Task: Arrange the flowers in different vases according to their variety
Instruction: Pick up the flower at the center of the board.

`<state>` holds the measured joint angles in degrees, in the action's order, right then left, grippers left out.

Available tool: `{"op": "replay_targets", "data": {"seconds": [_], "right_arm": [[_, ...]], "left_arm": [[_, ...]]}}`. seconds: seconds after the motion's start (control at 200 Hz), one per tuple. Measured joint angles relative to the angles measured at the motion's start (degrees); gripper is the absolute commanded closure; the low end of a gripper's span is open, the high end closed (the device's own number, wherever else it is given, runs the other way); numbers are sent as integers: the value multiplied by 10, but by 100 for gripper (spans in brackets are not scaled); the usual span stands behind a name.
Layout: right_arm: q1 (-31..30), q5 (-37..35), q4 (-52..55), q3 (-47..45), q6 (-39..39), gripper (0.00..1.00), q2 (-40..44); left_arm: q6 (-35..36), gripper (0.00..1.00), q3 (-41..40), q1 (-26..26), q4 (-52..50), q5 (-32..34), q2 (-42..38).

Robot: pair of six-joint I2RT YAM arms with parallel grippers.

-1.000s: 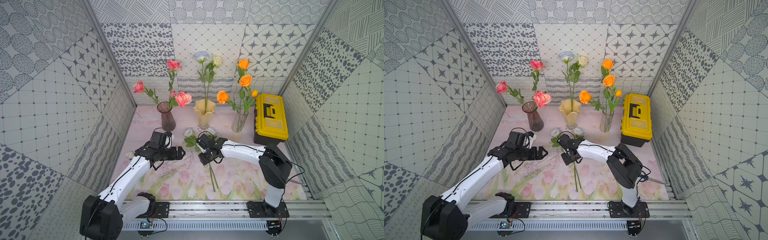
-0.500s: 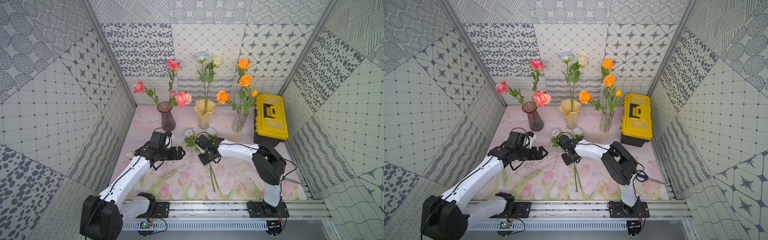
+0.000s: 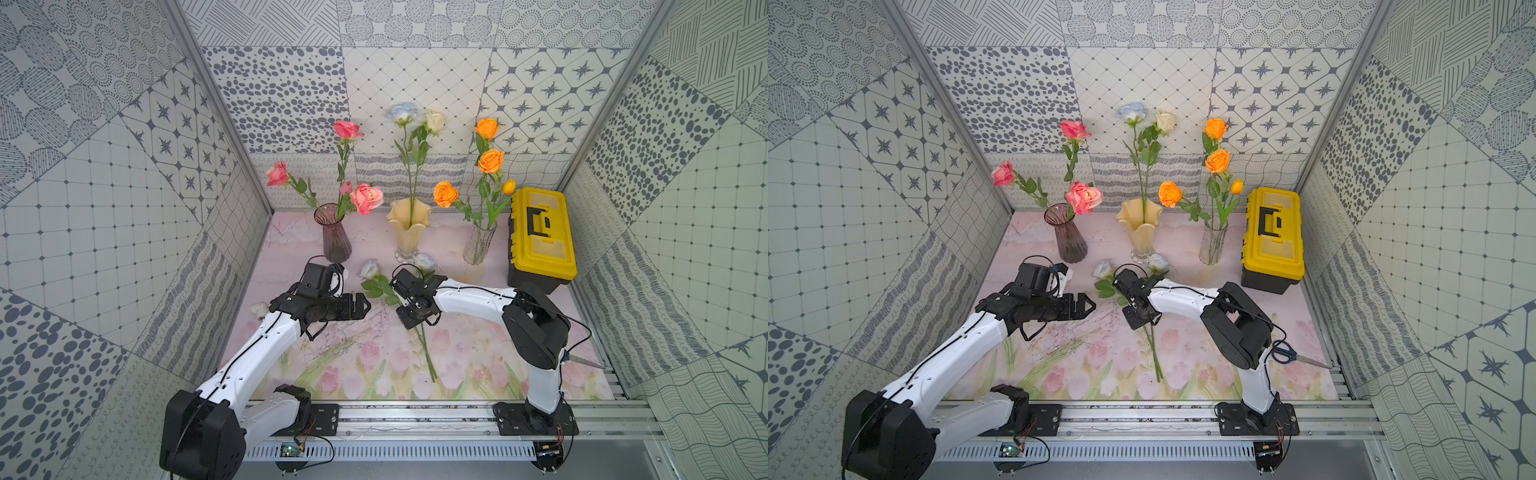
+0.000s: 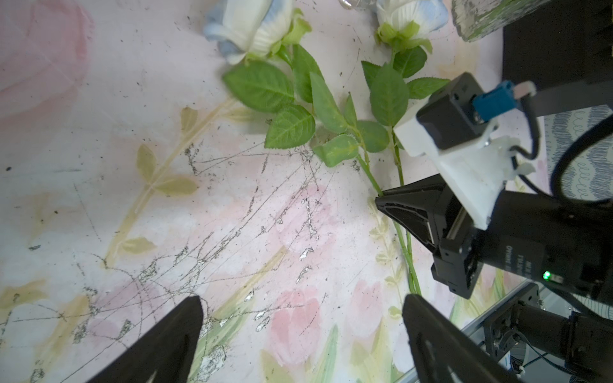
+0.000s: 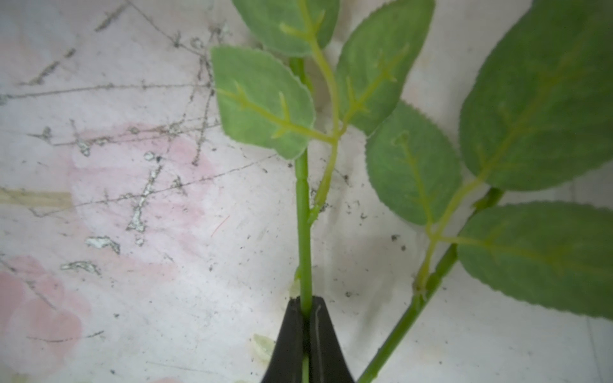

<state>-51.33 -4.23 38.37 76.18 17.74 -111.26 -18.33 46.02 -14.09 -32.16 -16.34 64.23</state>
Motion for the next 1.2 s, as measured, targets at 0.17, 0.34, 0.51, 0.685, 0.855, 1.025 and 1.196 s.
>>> {"op": "replay_targets", "data": {"seconds": [0.17,0.34,0.51,0.685,0.855,1.025,1.196], "right_arm": [[0,-4,-1,-7,6,100,17],[-1,-10,-3,-24,23,100,90],[-4,-26,-17,-29,38,100,185],[-8,-55,-35,-21,42,100,265],[-7,-101,-39,45,12,100,276],[13,-150,-71,149,-37,100,255],[49,-196,-137,238,-82,100,200]], "left_arm": [[0,1,0,0,0,0,0],[0,1,0,0,0,0,0],[0,1,0,0,0,0,0],[0,1,0,0,0,-2,0],[0,1,0,0,0,-5,3],[0,1,0,0,0,-8,6],[0,1,0,0,0,-11,7]]}}
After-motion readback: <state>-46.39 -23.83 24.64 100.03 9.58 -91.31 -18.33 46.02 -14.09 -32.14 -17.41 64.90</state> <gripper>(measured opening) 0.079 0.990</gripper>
